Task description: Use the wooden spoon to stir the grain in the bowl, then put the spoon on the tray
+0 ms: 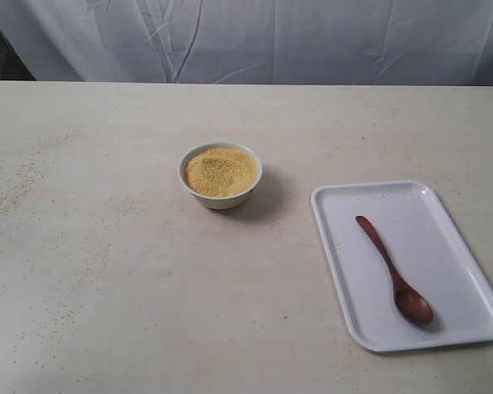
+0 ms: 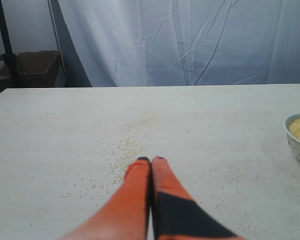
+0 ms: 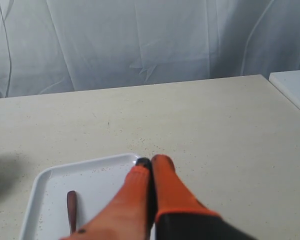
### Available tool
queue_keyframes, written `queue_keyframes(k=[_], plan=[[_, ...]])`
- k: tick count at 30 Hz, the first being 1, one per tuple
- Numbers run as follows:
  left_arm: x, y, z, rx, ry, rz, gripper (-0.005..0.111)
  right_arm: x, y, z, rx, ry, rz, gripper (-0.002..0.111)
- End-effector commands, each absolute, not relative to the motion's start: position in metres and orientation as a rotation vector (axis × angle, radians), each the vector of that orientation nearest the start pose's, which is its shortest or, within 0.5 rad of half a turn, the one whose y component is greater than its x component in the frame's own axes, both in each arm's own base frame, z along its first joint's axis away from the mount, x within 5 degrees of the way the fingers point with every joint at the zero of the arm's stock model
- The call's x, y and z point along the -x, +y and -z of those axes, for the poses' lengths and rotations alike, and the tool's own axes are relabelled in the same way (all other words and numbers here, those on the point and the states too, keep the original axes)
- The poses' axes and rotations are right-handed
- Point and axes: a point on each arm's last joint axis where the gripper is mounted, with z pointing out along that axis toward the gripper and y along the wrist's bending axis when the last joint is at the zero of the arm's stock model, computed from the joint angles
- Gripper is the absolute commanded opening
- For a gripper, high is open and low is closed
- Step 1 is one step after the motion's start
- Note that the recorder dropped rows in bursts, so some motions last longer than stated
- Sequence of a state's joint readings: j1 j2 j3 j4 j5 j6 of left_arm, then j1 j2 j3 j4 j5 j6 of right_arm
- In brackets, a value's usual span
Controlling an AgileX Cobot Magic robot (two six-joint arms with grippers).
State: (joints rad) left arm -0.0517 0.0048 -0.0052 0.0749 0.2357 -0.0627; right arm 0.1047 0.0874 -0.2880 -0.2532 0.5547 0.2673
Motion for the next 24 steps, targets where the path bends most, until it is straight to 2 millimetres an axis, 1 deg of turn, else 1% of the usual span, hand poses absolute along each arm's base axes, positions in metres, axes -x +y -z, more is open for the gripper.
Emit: queue_keyframes(k=[1, 4, 7, 9, 10, 12, 15, 16, 20, 24], plan=[[-0.056, -0.001, -0.192, -0.035, 1.714, 0.021, 0.0, -0.044, -0.007, -0.256, 0.007, 1.793, 0.051, 0.001], [-0.056, -0.001, -0.192, -0.035, 1.714, 0.021, 0.0, -0.043, -0.007, -0.258, 0.107, 1.766, 0.127, 0.001], [-0.056, -0.001, -0.192, -0.035, 1.714, 0.021, 0.0, -0.043, -0.007, -0.26, 0.154, 1.74, 0.159, 0.001], [-0.056, -0.001, -0.192, -0.035, 1.714, 0.021, 0.0, -0.043, -0.005, -0.26, 0.141, 1.738, 0.122, 0.001], [-0.056, -0.001, -0.192, -0.035, 1.714, 0.021, 0.0, -0.043, -0.002, -0.26, 0.111, 1.745, 0.048, 0.001], [-0.056, -0.001, -0.192, -0.035, 1.714, 0.021, 0.0, -0.044, 0.001, -0.258, 0.08, 1.739, -0.032, 0.001], [-0.056, -0.001, -0.192, -0.035, 1.714, 0.021, 0.0, -0.049, 0.003, -0.245, 0.077, 1.726, -0.049, 0.001], [-0.056, -0.001, -0.192, -0.035, 1.714, 0.021, 0.0, -0.052, 0.004, -0.233, 0.075, 1.749, -0.059, 0.001], [-0.056, -0.001, -0.192, -0.035, 1.714, 0.021, 0.0, -0.055, 0.004, -0.206, 0.079, 1.824, -0.056, 0.001], [-0.056, -0.001, -0.192, -0.035, 1.714, 0.021, 0.0, -0.055, 0.004, -0.202, 0.08, 1.848, -0.054, 0.001]])
